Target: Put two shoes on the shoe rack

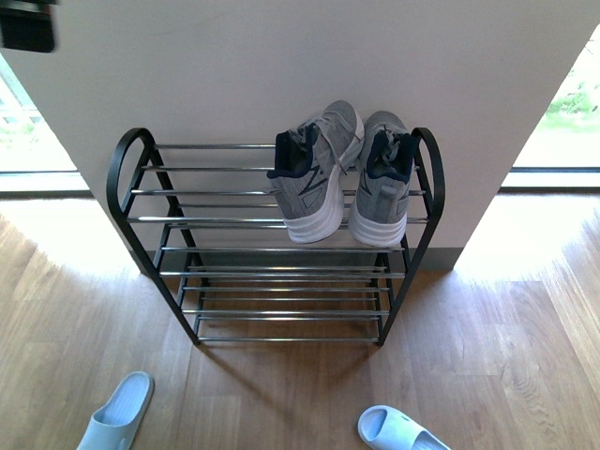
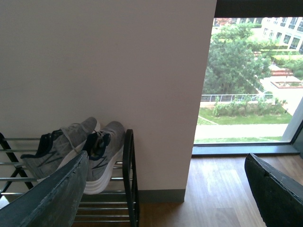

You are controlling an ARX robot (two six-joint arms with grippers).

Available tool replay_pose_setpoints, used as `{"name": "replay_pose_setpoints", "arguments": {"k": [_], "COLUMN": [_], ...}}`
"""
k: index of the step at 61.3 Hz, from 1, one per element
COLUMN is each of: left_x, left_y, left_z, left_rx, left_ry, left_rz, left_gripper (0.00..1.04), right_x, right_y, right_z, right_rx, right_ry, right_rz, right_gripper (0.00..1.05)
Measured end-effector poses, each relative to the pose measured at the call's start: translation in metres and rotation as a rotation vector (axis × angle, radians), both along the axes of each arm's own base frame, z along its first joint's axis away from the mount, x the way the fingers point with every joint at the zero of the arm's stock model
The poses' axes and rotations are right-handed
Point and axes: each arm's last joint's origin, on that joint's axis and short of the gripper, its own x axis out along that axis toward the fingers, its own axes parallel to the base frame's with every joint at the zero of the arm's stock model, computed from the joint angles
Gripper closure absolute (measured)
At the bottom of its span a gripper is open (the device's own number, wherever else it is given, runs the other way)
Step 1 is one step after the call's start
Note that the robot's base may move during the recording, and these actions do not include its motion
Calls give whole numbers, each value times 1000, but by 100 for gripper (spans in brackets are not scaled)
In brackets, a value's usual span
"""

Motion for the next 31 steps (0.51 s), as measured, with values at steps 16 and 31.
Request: {"name": "replay_pose_setpoints", "arguments": {"k": [16, 31], "left_x": [-51, -97], "left_y": [20, 33], "left_z": [-7, -14], "left_rx": [-126, -142], "left_ry": [-207, -358], "left_rz": [-156, -224], "left_gripper": [27, 75], "right_x": [0, 0], "right_y": [0, 0], "right_z": [0, 0], "right_rx": [0, 0], "right_ry": [0, 0], "right_rz": [0, 0], "right_gripper": [9, 9]}}
